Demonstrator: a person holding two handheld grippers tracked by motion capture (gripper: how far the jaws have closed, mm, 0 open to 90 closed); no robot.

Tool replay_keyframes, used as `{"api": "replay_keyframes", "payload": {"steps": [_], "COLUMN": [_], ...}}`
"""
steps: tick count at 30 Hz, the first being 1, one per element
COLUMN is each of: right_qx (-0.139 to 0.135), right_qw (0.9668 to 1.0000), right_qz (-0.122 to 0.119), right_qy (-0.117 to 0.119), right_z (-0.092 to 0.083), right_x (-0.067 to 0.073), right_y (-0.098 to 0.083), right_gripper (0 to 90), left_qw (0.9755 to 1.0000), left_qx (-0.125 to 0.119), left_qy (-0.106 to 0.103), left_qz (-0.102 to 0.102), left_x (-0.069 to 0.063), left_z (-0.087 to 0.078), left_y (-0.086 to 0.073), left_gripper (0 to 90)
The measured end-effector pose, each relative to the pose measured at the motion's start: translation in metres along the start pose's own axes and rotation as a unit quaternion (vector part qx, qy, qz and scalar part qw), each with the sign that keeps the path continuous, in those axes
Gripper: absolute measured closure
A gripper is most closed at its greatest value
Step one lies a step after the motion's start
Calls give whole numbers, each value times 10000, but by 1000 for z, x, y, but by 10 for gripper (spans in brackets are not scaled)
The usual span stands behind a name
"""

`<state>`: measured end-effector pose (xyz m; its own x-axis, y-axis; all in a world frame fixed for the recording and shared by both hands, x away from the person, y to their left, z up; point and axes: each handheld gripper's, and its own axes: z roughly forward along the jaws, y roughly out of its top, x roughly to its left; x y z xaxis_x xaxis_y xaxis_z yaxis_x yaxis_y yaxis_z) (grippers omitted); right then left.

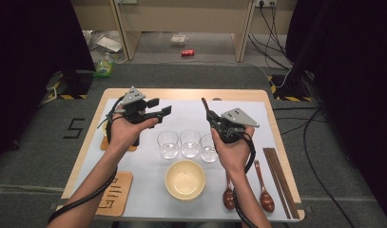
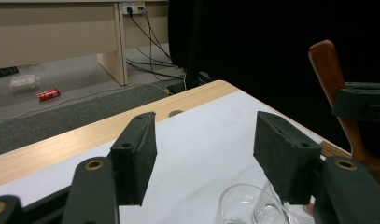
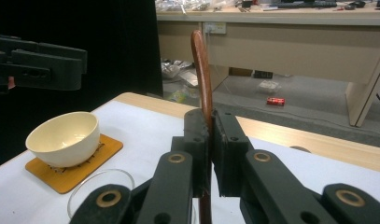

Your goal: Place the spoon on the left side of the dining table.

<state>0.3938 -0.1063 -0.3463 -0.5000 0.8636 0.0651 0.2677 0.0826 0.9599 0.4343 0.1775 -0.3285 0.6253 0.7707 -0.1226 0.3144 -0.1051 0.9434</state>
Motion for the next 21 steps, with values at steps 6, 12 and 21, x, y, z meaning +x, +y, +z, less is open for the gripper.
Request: {"api": "replay_keyframes", "payload": {"steps": [6, 12, 21], "right_qx": [-5, 15, 16], "right_qw": [10000, 10000, 9999], "right_qz": [-7, -61, -91], "right_qy": [28, 57, 71], "right_z": [4, 8, 12], "right_x": [4, 7, 11], "right_y": [1, -1, 0], "right_gripper": [851, 851, 851], "left_qw": [10000, 9998, 9991], "left_qx": [-10, -19, -13], "left_qy": [-75, -192, -435], "left_qz": [15, 29, -15], "left_x": [-6, -14, -27], "left_z": [4, 10, 19], "left_y": [5, 9, 18], "left_gripper": [387, 388, 402]}}
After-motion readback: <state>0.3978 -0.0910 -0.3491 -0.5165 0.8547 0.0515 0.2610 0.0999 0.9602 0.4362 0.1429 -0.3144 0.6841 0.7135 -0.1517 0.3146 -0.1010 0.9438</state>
